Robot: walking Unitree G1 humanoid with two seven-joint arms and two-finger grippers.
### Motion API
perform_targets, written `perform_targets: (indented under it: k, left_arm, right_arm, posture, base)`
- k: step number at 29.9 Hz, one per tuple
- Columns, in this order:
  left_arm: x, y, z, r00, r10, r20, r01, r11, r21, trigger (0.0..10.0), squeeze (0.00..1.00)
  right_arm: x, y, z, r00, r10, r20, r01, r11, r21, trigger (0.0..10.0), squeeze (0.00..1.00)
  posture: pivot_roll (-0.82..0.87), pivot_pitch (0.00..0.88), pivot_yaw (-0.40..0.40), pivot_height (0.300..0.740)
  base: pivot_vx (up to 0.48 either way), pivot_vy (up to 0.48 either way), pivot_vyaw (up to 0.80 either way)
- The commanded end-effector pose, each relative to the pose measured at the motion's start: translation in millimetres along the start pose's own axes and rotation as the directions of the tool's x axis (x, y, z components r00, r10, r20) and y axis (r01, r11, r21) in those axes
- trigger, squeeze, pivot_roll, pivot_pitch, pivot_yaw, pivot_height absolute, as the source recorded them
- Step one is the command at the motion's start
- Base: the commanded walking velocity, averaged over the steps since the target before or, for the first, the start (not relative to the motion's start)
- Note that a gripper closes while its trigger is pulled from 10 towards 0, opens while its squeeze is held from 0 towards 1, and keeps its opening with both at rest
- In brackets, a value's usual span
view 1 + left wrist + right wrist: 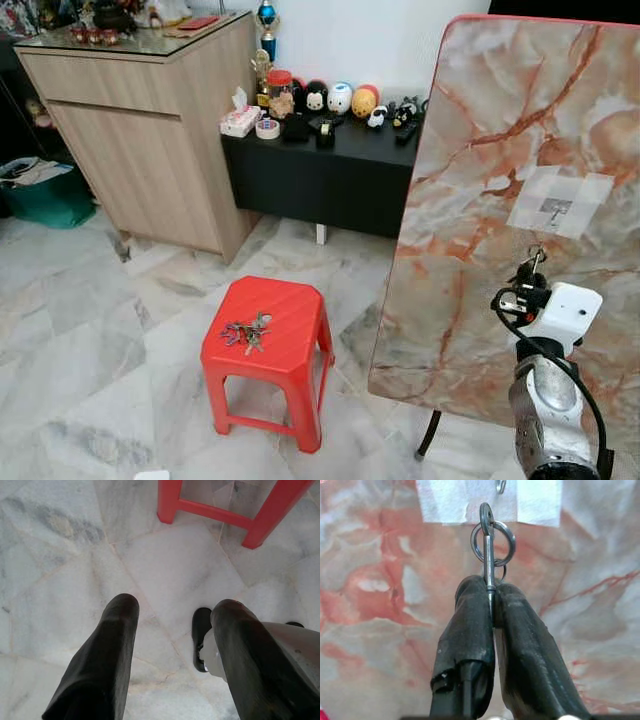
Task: Hang keys on a hook
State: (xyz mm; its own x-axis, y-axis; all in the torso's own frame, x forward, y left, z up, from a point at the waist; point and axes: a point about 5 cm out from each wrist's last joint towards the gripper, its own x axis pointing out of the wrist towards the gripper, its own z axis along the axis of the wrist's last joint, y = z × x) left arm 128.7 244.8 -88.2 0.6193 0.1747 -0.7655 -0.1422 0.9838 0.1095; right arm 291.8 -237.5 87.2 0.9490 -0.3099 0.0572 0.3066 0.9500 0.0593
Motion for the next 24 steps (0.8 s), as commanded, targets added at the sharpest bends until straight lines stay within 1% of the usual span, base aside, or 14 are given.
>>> perform_targets:
  k: [1, 9, 13, 16, 24]
  left_arm:
    - [-1.6, 0.0, -5.8, 1.000, 0.000, -0.026, 0.000, 1.000, 0.003, 10.0, 0.00]
    - [-1.3, -1.4, -5.7, 1.000, -0.003, -0.028, 0.003, 1.000, 0.008, 10.0, 0.00]
    - [-1.7, 1.4, -6.0, 1.000, 0.001, -0.029, 0.000, 1.000, 0.009, 10.0, 0.00]
    - [-3.0, 6.8, -7.4, 0.999, 0.007, -0.032, -0.007, 1.000, 0.008, 10.0, 0.00]
    - [-4.6, 10.5, -10.7, 0.999, 0.013, -0.045, -0.012, 1.000, 0.006, 10.0, 0.00]
  right_arm:
    - [1.9, -2.4, 7.0, 1.000, -0.009, 0.019, 0.009, 1.000, -0.006, 10.0, 0.00]
    - [8.9, -2.2, 10.3, 1.000, 0.011, 0.000, -0.011, 1.000, -0.010, 10.0, 0.00]
    - [13.4, -2.4, 15.4, 1.000, 0.018, 0.010, -0.018, 1.000, -0.011, 10.0, 0.00]
    - [17.9, -2.5, 20.7, 0.999, 0.030, 0.023, -0.030, 0.999, -0.013, 10.0, 0.00]
    - [20.0, -2.7, 24.2, 0.999, 0.040, 0.035, -0.040, 0.999, -0.013, 10.0, 0.00]
  posture:
    - [0.04, 0.000, -0.023, 0.740]
    - [0.04, 0.000, -0.020, 0.740]
    - [0.04, 0.000, -0.018, 0.740]
    - [0.04, 0.000, -0.017, 0.740]
    - [0.04, 0.000, -0.015, 0.740]
  base:
    - [0.000, 0.000, 0.00]
    - [0.000, 0.000, 0.00]
    - [0.000, 0.000, 0.00]
    - [0.000, 0.000, 0.00]
    - [0.000, 0.000, 0.00]
